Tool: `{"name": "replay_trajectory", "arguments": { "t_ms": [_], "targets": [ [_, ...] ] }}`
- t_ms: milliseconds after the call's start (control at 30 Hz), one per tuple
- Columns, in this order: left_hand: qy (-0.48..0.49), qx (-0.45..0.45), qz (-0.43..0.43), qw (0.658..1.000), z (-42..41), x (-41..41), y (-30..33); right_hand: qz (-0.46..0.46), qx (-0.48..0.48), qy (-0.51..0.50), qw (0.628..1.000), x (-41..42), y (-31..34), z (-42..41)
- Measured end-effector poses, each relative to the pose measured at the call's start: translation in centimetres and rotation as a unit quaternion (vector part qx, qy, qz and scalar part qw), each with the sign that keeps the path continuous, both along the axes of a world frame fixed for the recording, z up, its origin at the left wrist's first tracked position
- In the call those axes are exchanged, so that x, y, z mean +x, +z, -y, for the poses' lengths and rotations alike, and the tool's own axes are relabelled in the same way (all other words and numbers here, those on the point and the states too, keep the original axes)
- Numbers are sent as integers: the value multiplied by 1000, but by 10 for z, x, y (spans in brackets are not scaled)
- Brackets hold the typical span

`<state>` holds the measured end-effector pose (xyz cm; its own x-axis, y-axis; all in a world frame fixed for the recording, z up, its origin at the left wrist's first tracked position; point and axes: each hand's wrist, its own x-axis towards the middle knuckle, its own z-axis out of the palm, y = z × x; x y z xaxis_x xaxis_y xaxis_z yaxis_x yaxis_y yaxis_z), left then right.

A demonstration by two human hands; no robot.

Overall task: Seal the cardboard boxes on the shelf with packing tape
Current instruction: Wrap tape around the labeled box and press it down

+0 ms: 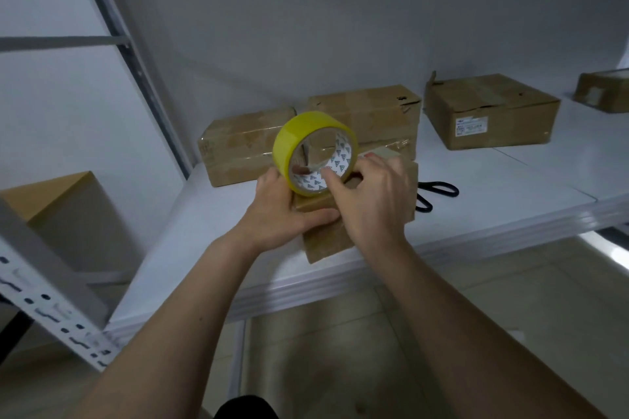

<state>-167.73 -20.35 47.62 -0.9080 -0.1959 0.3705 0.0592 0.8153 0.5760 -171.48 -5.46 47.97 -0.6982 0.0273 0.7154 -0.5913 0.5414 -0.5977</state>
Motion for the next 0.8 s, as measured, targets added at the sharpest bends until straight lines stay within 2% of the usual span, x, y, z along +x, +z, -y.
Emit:
{"name": "replay_trajectory", "arguments": {
  "t_ms": [100, 167, 233, 300, 433, 533, 633, 700, 800],
  "targets": [
    [27, 18, -3, 999, -3, -2, -1, 77, 9, 24, 997, -2, 10, -2],
    [32, -1, 2, 999, -6, 1, 1, 120, -6, 63, 991, -5, 18, -6],
    [45, -29, 30, 998, -12, 6, 6, 154, -44, 91, 983, -9, 24, -12],
    [68, -19, 48, 996, -19, 10, 10, 186, -93, 106, 972, -17, 28, -20],
    [77, 2, 59, 995, -26, 13, 13, 188, -136, 95, 968, -39, 39, -36],
    [89, -19, 79, 993, -32, 14, 14, 190, -125, 67, 972, -53, 39, -47],
    [102, -40, 79, 991, -36, 16, 15, 182, -164, 38, 969, -68, 35, -61],
    [111, -46, 80, 990, -39, 18, 16, 183, -175, 47, 966, -75, 35, -63],
    [124, -55, 93, 986, -45, 21, 19, 236, -173, 102, 951, -80, 28, -57]
  ]
}}
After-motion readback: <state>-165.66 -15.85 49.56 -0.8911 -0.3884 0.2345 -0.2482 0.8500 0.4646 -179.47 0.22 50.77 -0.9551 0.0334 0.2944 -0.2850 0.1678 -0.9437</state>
